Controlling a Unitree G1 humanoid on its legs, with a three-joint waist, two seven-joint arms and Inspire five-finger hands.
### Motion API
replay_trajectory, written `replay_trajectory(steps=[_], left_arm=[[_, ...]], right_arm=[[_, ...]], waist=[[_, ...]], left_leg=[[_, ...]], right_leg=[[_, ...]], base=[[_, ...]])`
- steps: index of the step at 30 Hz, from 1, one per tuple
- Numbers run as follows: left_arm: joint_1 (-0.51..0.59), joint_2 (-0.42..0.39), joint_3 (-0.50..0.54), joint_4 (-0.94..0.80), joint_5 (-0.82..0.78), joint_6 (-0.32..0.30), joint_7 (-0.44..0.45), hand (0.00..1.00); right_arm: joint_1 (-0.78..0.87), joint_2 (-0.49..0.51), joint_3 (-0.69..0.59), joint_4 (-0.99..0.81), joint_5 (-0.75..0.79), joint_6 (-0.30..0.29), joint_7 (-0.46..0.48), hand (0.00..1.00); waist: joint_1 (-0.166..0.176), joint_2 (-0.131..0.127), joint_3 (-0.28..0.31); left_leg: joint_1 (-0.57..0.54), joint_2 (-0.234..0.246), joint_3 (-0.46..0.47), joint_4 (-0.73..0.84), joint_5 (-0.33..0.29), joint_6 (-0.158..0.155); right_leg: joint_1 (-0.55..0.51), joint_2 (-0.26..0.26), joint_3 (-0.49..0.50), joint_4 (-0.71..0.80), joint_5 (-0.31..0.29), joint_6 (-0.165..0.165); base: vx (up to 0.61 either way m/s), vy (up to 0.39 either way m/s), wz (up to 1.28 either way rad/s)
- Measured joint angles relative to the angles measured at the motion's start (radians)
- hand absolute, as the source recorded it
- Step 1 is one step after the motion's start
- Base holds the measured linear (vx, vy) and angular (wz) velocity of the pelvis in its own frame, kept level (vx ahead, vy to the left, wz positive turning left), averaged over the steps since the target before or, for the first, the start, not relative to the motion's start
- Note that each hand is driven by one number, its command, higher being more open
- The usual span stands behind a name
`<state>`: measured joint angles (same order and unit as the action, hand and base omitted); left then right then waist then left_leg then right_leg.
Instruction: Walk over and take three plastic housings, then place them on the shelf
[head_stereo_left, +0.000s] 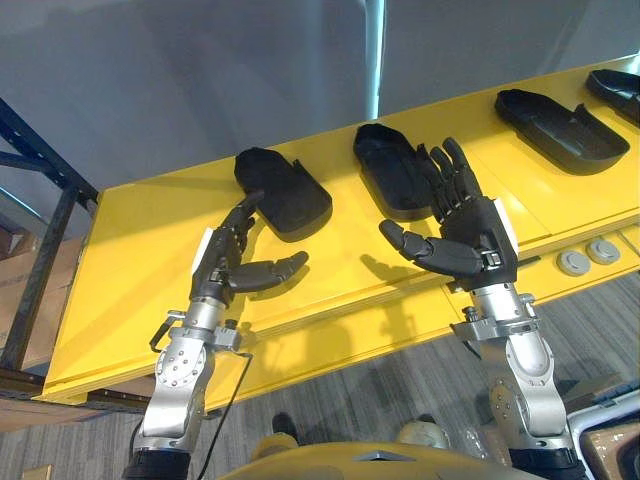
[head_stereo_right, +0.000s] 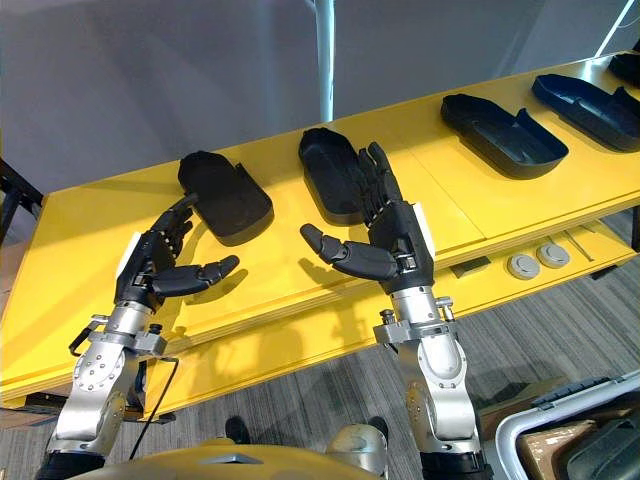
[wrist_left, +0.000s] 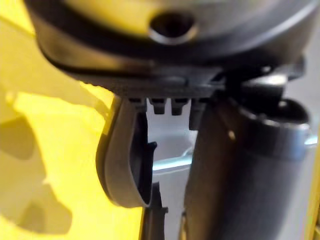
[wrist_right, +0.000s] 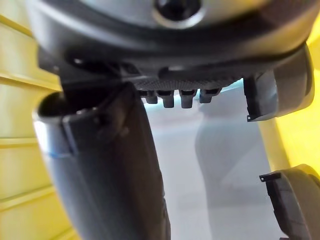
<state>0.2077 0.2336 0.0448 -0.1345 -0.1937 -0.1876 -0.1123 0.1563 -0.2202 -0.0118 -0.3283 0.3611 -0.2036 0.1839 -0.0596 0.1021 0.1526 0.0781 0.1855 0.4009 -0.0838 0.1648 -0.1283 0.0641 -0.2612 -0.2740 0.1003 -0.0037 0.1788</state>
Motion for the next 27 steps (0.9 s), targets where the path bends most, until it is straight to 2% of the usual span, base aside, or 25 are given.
replay_trajectory(steps=[4, 8, 12, 14, 16, 19, 20, 22, 27], left_arm=[[0.028, 0.000, 0.043, -0.006, -0.002, 0.002, 0.011, 1.00], [0.040, -0.018, 0.082, -0.044, -0.049, -0.004, 0.062, 1.00], [0.043, -0.072, 0.116, -0.133, -0.081, -0.031, 0.112, 1.00], [0.044, -0.083, 0.118, -0.168, -0.081, -0.037, 0.120, 1.00], [0.068, -0.093, 0.120, -0.196, -0.081, -0.052, 0.116, 1.00], [0.083, -0.103, 0.121, -0.202, -0.081, -0.052, 0.094, 1.00], [0.095, -0.103, 0.122, -0.203, -0.080, -0.052, 0.084, 1.00], [0.118, -0.102, 0.122, -0.203, -0.077, -0.052, 0.077, 1.00], [0.167, -0.098, 0.136, -0.202, -0.079, -0.050, 0.055, 1.00]], right_arm=[[0.009, 0.000, -0.001, 0.000, -0.001, 0.000, 0.007, 1.00], [0.009, -0.014, -0.009, -0.001, -0.042, 0.004, 0.048, 1.00], [-0.058, -0.062, -0.006, 0.026, -0.056, 0.022, 0.052, 1.00], [-0.126, -0.079, -0.003, 0.063, -0.110, 0.023, 0.051, 1.00], [-0.214, -0.105, 0.027, 0.119, -0.179, 0.049, 0.053, 1.00], [-0.260, -0.130, 0.052, 0.149, -0.318, 0.063, 0.054, 1.00], [-0.289, -0.153, 0.078, 0.172, -0.398, 0.065, 0.061, 1.00], [-0.308, -0.175, 0.096, 0.192, -0.465, 0.066, 0.075, 1.00], [-0.373, -0.295, 0.110, 0.232, -0.534, 0.061, 0.125, 1.00]], waist=[[0.003, 0.005, 0.000], [0.014, 0.007, -0.002], [0.042, 0.008, -0.004], [0.057, 0.010, -0.007], [0.070, 0.008, -0.010], [0.094, 0.004, -0.017], [0.106, -0.001, -0.019], [0.117, -0.011, -0.022], [0.137, -0.045, -0.032]], left_leg=[[-0.001, -0.001, -0.021, 0.000, -0.006, 0.006], [-0.004, -0.002, -0.047, 0.000, -0.004, 0.007], [-0.016, -0.003, -0.092, 0.000, 0.008, 0.003], [-0.025, -0.003, -0.109, 0.000, 0.016, 0.004], [-0.024, -0.004, -0.132, -0.001, 0.022, 0.004], [-0.030, -0.003, -0.156, -0.001, 0.023, 0.004], [-0.035, -0.002, -0.169, -0.001, 0.027, 0.003], [-0.035, -0.002, -0.177, -0.002, 0.028, 0.002], [-0.055, -0.004, -0.207, -0.004, 0.037, 0.004]], right_leg=[[0.021, -0.001, -0.026, -0.007, -0.010, -0.003], [0.043, -0.001, -0.052, -0.017, -0.009, -0.002], [0.068, 0.001, -0.100, -0.018, -0.007, 0.001], [0.072, 0.003, -0.119, -0.018, -0.007, 0.000], [0.098, 0.005, -0.148, -0.027, -0.006, 0.001], [0.111, 0.011, -0.173, -0.036, -0.007, 0.000], [0.118, 0.014, -0.186, -0.041, -0.006, 0.000], [0.130, 0.017, -0.197, -0.052, -0.006, 0.000], [0.136, 0.020, -0.229, -0.052, -0.006, 0.000]], base=[[-0.01, -0.003, 0.16], [0.00, -0.004, 0.17], [0.01, -0.012, 0.31], [0.00, -0.015, 0.31], [-0.01, -0.014, 0.31], [-0.02, -0.013, 0.25], [-0.02, -0.015, 0.27], [-0.01, -0.013, 0.18], [-0.01, -0.009, 0.17]])
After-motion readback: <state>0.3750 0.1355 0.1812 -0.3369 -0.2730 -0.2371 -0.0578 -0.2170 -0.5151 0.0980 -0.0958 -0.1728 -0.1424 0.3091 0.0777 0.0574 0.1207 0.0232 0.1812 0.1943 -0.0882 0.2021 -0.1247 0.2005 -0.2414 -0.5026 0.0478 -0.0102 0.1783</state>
